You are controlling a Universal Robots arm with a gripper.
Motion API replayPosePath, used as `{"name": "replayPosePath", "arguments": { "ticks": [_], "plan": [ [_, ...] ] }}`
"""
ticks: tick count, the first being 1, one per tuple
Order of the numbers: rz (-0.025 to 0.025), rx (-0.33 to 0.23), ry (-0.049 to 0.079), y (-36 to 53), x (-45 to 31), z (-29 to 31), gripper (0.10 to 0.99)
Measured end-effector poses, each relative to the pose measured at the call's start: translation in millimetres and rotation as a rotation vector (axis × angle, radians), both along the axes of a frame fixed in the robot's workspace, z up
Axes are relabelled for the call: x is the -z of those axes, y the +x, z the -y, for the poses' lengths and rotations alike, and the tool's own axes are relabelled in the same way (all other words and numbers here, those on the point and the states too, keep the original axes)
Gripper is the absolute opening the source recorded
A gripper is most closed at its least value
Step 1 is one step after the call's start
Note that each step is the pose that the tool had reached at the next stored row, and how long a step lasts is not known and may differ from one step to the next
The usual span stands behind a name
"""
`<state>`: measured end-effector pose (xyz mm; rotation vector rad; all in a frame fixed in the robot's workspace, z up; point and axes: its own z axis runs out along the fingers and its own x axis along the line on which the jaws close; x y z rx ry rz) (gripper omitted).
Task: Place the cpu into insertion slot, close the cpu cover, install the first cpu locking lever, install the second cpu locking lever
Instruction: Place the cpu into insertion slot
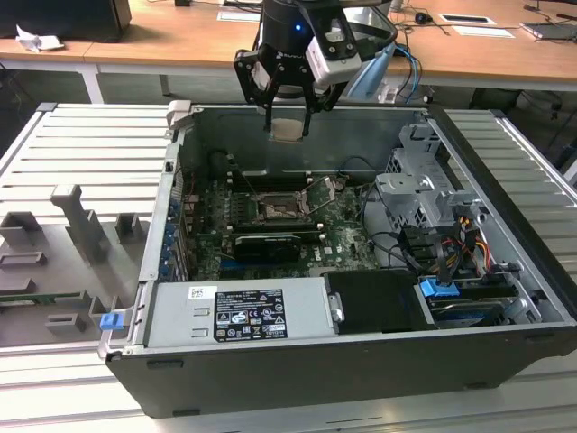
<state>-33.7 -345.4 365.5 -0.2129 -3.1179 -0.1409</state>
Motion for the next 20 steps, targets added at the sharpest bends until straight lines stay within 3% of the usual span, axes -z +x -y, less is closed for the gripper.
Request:
{"name": "replayPosePath", "arguments": {
  "ticks": [20],
  "plan": [
    [0.0, 0.049, 0.0, 0.0, 0.5, 0.0, 0.537]
  ]
}}
